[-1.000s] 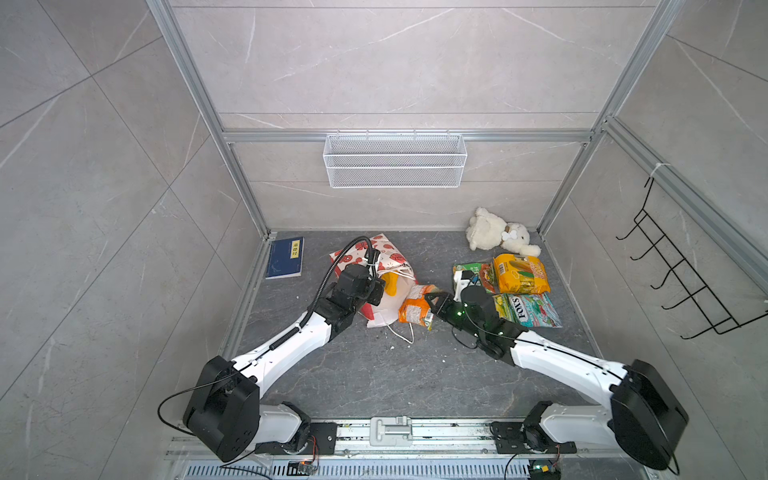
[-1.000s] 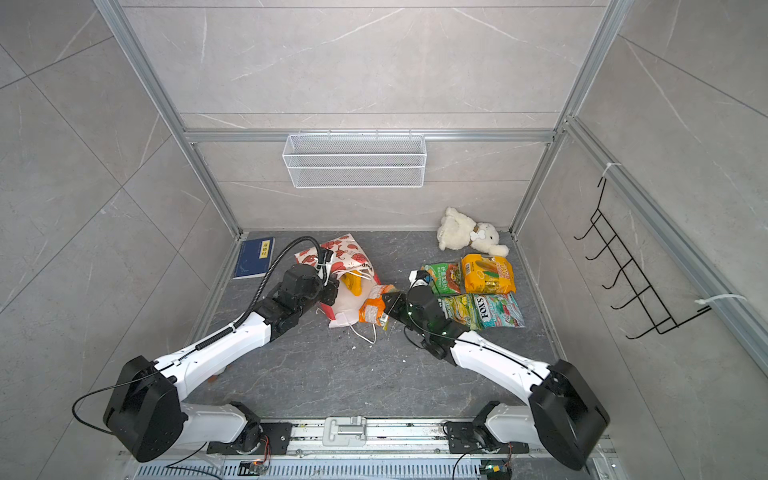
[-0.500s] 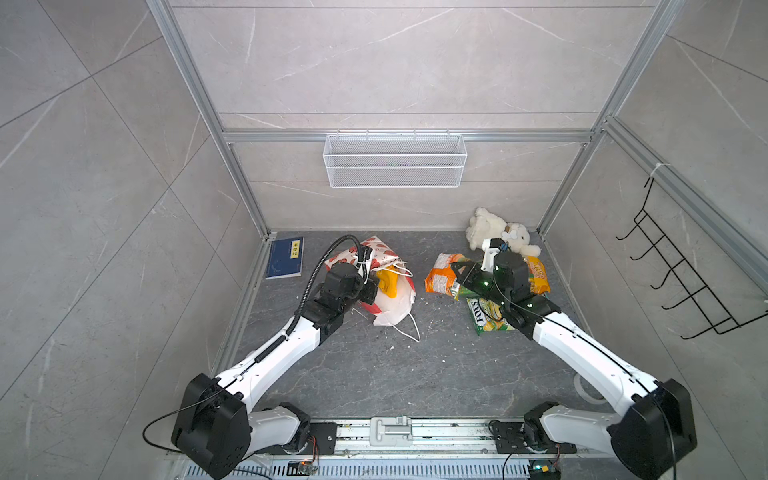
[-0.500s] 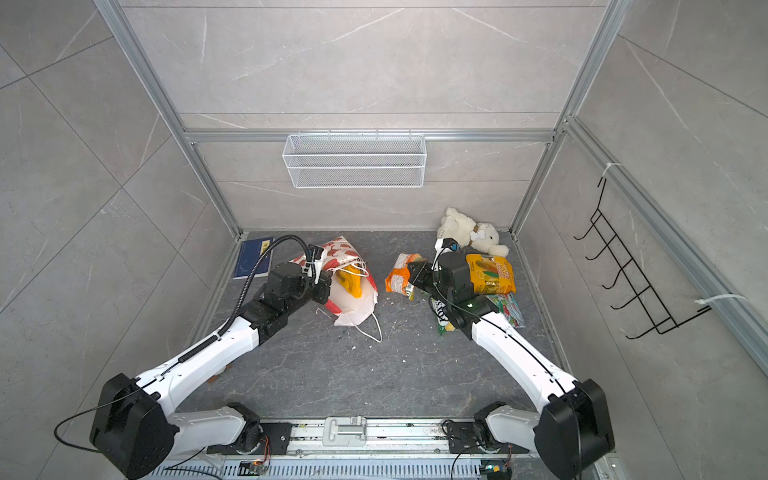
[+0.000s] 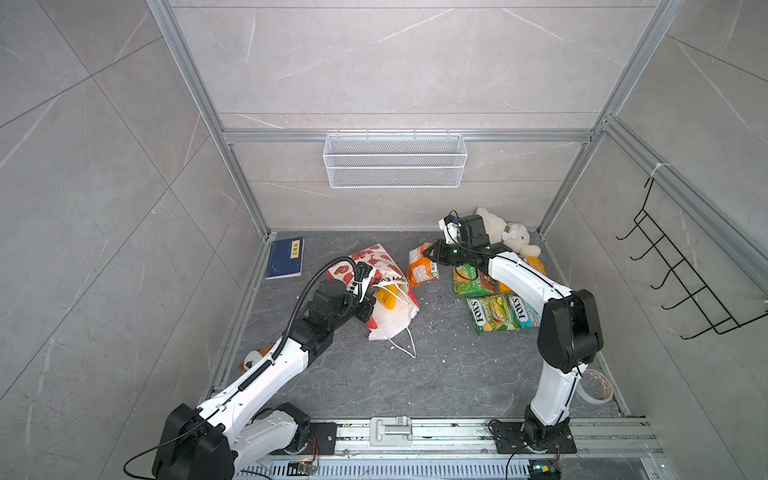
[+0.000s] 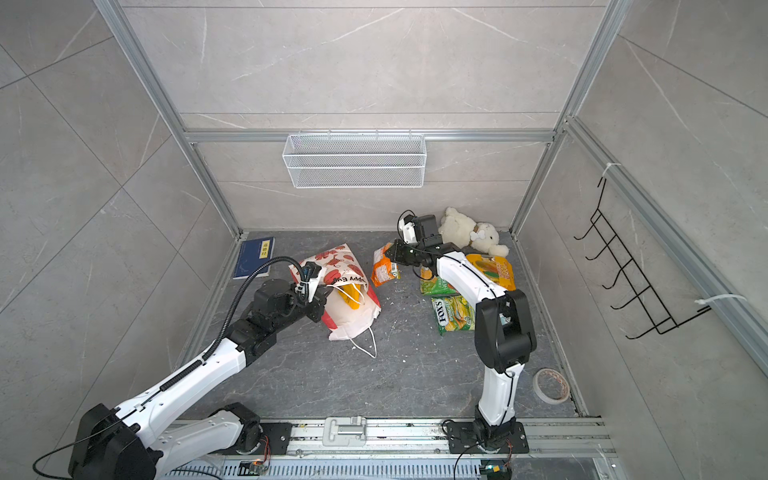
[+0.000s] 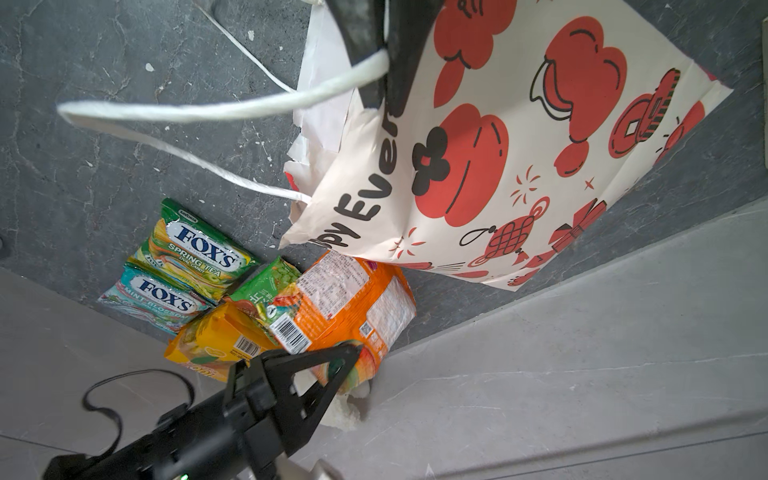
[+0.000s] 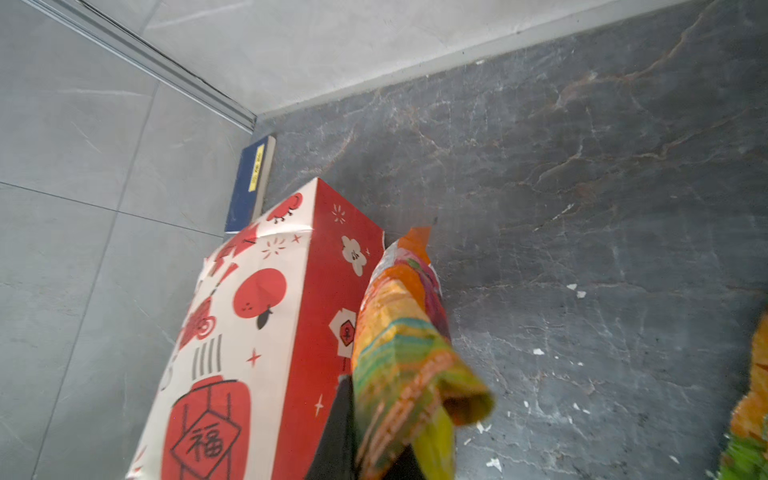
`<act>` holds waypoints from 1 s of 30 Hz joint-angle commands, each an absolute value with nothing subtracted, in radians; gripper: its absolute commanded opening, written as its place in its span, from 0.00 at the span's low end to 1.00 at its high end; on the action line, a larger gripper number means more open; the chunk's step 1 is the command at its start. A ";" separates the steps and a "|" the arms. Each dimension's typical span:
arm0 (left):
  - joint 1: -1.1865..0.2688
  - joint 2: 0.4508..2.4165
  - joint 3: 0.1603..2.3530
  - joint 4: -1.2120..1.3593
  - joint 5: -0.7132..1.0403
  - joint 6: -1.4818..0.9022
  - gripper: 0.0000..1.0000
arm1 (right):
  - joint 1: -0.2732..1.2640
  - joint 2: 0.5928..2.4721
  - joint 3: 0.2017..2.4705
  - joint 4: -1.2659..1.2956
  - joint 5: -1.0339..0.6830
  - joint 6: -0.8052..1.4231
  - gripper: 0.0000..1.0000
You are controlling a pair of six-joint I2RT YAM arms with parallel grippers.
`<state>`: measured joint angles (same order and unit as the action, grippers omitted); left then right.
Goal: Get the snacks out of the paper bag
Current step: 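Carry the orange pack to the other snacks and lower it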
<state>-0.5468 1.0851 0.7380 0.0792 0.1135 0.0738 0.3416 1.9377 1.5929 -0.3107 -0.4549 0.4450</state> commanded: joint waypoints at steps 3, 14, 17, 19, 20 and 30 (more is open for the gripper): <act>-0.544 1.094 0.765 0.154 0.181 0.094 0.00 | 0.326 2.057 1.737 -0.485 -0.486 0.314 0.00; -0.543 1.118 0.776 0.170 0.196 0.078 0.00 | 0.264 2.193 1.830 -0.578 -0.404 0.212 0.10; -0.544 1.119 0.778 0.174 0.199 0.074 0.00 | 0.251 2.219 1.848 -0.599 -0.389 0.195 0.11; -0.545 1.121 0.782 0.170 0.199 0.074 0.00 | 0.247 2.233 1.849 -0.591 -0.372 0.183 0.14; -0.544 1.123 0.782 0.172 0.201 0.072 0.00 | 0.246 2.244 1.865 -0.608 -0.364 0.178 0.17; -0.544 1.151 0.799 0.169 0.207 0.067 0.00 | 0.244 2.212 1.836 -0.631 -0.278 0.187 0.30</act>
